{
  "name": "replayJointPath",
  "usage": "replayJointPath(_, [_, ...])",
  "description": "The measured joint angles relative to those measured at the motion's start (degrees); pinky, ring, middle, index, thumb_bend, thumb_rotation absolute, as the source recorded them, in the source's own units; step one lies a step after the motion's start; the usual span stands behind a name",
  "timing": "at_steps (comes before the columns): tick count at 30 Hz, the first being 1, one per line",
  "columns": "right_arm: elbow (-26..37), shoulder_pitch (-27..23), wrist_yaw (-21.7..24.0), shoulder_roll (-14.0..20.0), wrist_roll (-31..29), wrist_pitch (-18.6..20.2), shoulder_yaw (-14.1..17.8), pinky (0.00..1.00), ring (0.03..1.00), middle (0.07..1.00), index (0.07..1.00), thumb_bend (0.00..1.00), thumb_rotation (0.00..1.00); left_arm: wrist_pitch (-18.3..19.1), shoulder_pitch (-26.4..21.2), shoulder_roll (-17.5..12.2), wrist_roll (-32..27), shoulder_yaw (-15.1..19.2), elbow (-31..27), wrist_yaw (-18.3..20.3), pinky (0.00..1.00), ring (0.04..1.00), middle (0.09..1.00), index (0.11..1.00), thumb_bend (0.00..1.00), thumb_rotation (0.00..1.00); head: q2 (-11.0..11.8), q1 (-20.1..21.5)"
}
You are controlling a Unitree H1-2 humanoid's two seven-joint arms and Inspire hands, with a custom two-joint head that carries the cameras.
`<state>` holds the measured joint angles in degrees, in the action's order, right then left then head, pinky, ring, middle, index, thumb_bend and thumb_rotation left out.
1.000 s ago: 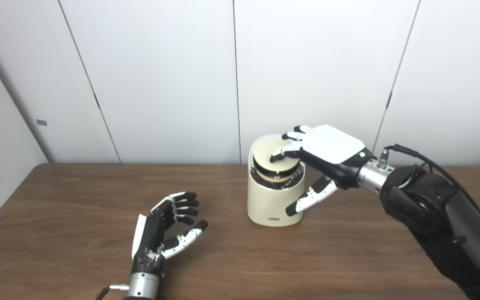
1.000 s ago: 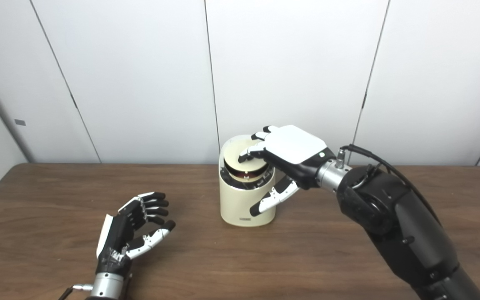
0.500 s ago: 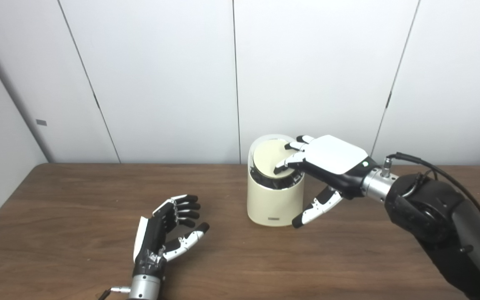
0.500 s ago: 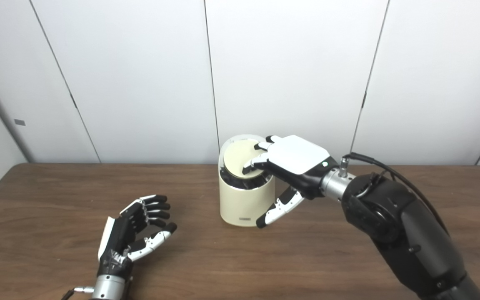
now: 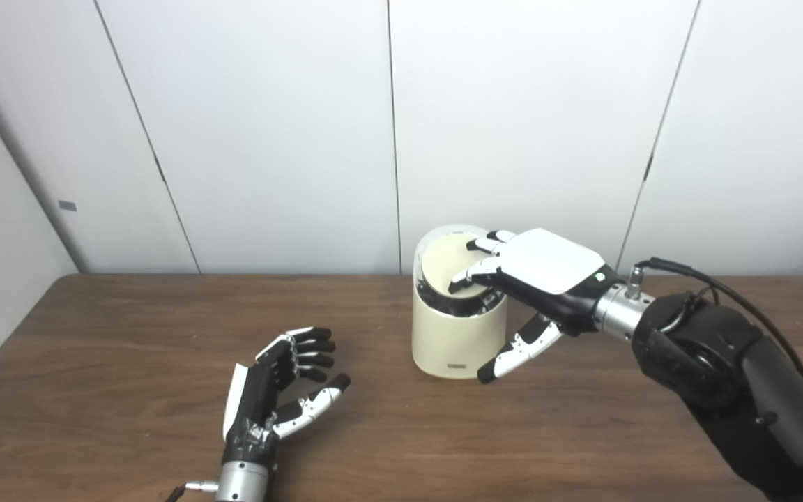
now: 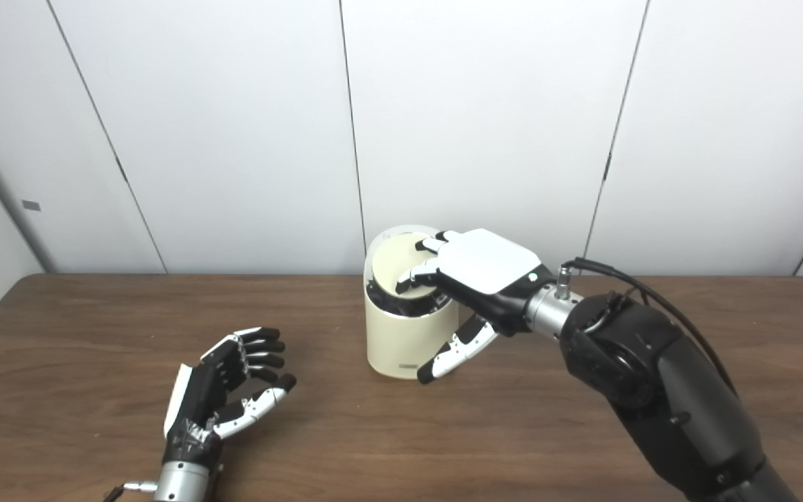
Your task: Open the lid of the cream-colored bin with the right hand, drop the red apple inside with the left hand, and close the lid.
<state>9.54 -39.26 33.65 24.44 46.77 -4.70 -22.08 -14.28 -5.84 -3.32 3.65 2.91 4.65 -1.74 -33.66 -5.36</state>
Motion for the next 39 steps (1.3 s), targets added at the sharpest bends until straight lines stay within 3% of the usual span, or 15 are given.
replayJointPath(12, [0.31, -4.05, 4.86, 1.59, 6.65, -1.09, -5.45, 1.00, 1.000, 0.815, 0.816, 0.78, 0.69, 0.64, 0.71, 0.58, 0.09, -0.14, -0.79, 0.04, 0.53, 0.604, 0.653, 0.689, 0.57, 0.00, -0.97, -0.35])
replayJointPath(22, [0.95, -4.60, 6.95, 1.60, 6.47, -0.23, -5.36, 1.00, 0.971, 0.801, 0.802, 0.77, 0.70, 0.89, 0.72, 0.61, 0.13, -0.15, -0.90, 0.03, 0.52, 0.601, 0.654, 0.690, 0.57, 0.00, -0.79, -0.35])
replayJointPath(29, [1.19, -0.56, 3.98, -0.36, 2.20, 1.18, 1.20, 0.96, 0.933, 0.790, 0.796, 0.72, 0.59, 1.15, 0.67, 0.68, 0.49, -0.25, -1.02, -0.10, 0.52, 0.599, 0.653, 0.686, 0.57, 0.00, -0.44, -0.26])
replayJointPath(30, [1.18, 0.30, 3.38, -0.51, 1.39, 1.54, 2.10, 0.90, 0.924, 0.846, 0.863, 0.69, 0.54, 1.15, 0.64, 0.69, 0.46, -0.29, -1.01, -0.09, 0.52, 0.601, 0.654, 0.686, 0.57, 0.00, -0.18, -0.18])
replayJointPath(34, [1.17, 3.13, -1.53, -2.94, -3.90, 3.59, 8.78, 0.80, 0.923, 0.936, 0.977, 0.65, 0.39, 1.14, 0.64, 0.70, 0.15, -0.31, -1.01, -0.03, 0.53, 0.608, 0.657, 0.687, 0.57, 0.00, -0.09, -0.18])
replayJointPath(37, [2.51, 5.76, -6.10, -5.21, -8.99, 6.24, 14.82, 0.74, 0.907, 0.956, 0.995, 0.68, 0.30, 1.10, 0.60, 0.71, 0.10, -0.38, -0.99, 0.00, 0.53, 0.608, 0.658, 0.688, 0.58, 0.00, -0.09, 0.00])
replayJointPath(39, [2.94, 7.88, -7.93, -6.16, -11.98, 7.66, 17.16, 0.74, 0.914, 0.965, 0.999, 0.73, 0.26, 1.08, 0.59, 0.70, 0.03, -0.42, -0.98, 0.06, 0.54, 0.608, 0.655, 0.688, 0.58, 0.00, -0.09, -0.09])
